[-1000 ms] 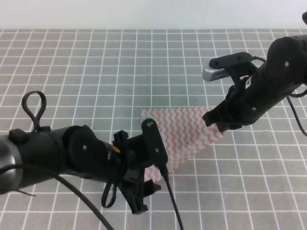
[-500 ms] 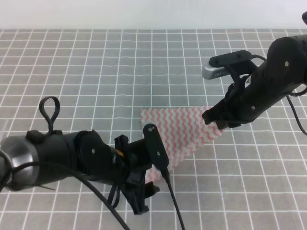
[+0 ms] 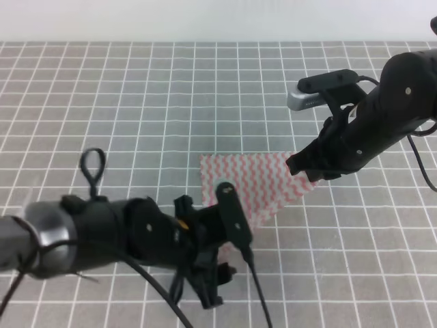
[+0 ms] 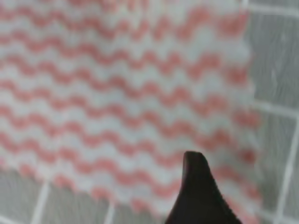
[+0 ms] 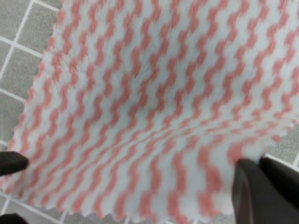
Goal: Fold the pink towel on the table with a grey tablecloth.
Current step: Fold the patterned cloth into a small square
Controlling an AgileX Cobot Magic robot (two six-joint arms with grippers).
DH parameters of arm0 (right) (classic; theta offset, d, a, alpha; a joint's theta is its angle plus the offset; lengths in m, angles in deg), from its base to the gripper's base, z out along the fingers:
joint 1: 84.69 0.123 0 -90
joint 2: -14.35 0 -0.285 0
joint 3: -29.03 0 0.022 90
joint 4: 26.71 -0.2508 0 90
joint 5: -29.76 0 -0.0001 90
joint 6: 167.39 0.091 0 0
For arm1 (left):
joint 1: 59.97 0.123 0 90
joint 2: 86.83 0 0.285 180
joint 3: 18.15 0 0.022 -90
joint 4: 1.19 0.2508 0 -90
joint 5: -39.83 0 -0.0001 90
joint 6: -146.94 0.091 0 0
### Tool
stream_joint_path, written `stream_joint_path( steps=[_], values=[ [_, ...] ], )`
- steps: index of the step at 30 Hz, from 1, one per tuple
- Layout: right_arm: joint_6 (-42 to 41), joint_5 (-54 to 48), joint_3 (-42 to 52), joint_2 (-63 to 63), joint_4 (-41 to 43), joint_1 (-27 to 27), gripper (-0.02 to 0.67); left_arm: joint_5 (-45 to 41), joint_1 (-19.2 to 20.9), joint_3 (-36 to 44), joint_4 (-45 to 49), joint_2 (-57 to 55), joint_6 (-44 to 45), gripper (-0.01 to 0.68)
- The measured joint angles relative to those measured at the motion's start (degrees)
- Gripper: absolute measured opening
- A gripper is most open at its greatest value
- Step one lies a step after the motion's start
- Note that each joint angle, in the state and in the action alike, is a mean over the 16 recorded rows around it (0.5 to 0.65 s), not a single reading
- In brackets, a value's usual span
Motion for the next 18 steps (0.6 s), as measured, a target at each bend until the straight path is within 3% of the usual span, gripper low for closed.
stream_joint_path(
  steps=[9, 18],
  values=[
    [0.0, 0.2, 0.0, -0.1, 0.2, 0.0, -0.002, 5.0, -2.3, 0.0, 0.0, -0.6, -0.6, 0.041],
    [0.0, 0.1, 0.0, 0.0, 0.5, 0.0, -0.002, 4.6, -2.3, 0.1, 0.3, -1.7, -2.9, 0.039]
  ],
)
